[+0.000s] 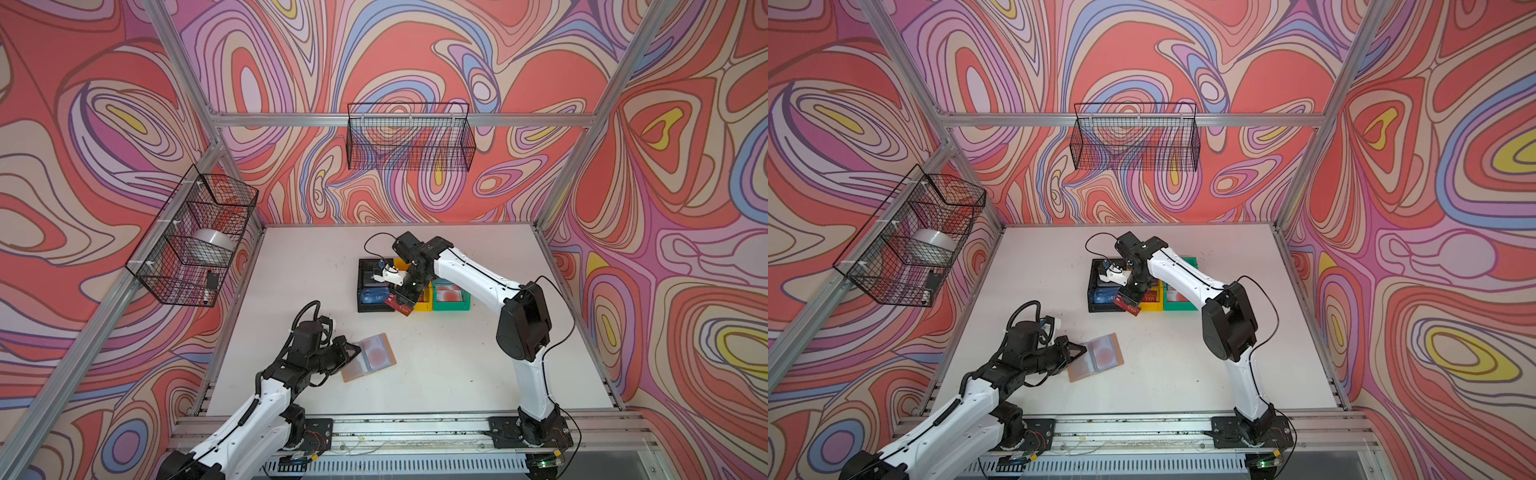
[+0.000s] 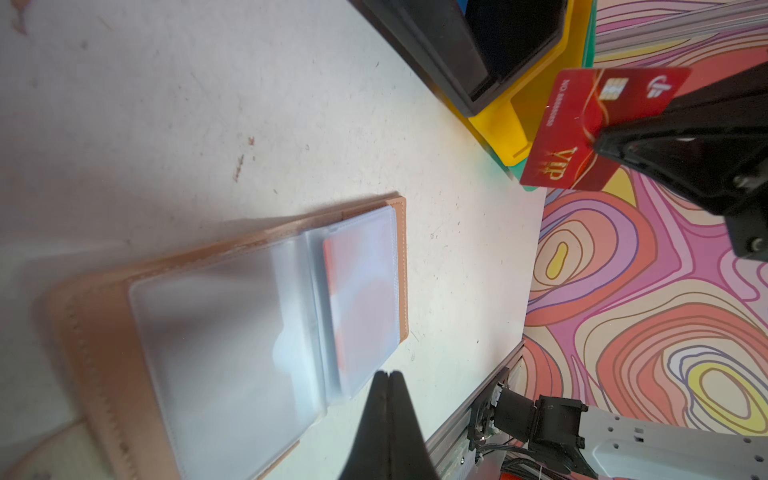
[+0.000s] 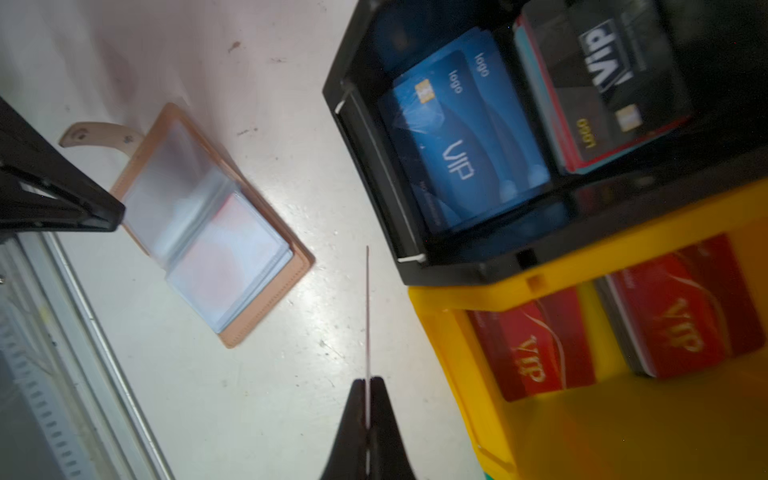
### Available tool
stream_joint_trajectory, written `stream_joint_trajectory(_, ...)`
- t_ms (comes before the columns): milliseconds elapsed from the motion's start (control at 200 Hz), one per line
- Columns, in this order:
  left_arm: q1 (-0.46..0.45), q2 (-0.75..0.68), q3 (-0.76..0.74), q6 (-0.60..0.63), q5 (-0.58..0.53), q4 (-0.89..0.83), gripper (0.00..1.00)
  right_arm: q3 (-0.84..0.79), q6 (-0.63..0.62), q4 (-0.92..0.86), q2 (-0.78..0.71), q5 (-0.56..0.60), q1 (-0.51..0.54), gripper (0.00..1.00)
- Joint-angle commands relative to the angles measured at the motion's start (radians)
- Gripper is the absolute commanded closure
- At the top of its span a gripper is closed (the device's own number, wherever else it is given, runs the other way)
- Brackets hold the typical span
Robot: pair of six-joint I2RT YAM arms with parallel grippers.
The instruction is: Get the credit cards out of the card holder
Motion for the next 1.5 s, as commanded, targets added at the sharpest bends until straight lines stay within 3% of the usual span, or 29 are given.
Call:
stream_joint_trajectory(0, -0.001, -0.005, 0.008, 0.012, -0.014, -0.016, 0.96, 0.075, -0.170, -0.090, 0.010, 0.180, -0.011, 1.00)
stream_joint_trajectory(225, -0.002, 0.010, 0.008, 0.014, -0.016, -0.005, 0.96, 0.125, -0.280, -0.118, 0.027, 0.277, -0.020, 1.00)
stream_joint_trajectory(401, -0.001, 0.024, -0.003, 0.009, -0.010, 0.017, 0.96, 0.126, -0.318, -0.116, 0.049, 0.287, -0.034, 1.00)
stream_joint_trajectory(791, -0.002, 0.001, -0.010, 0.006, -0.024, -0.001, 0.96, 0.212, -0.342, -0.139, 0.176, 0.269, -0.035, 1.00)
stream_joint_trajectory(1493, -0.001, -0.011, -0.018, 0.009, -0.034, -0.012, 0.96, 0.152, -0.330, -0.138, 0.222, 0.206, -0.036, 1.00)
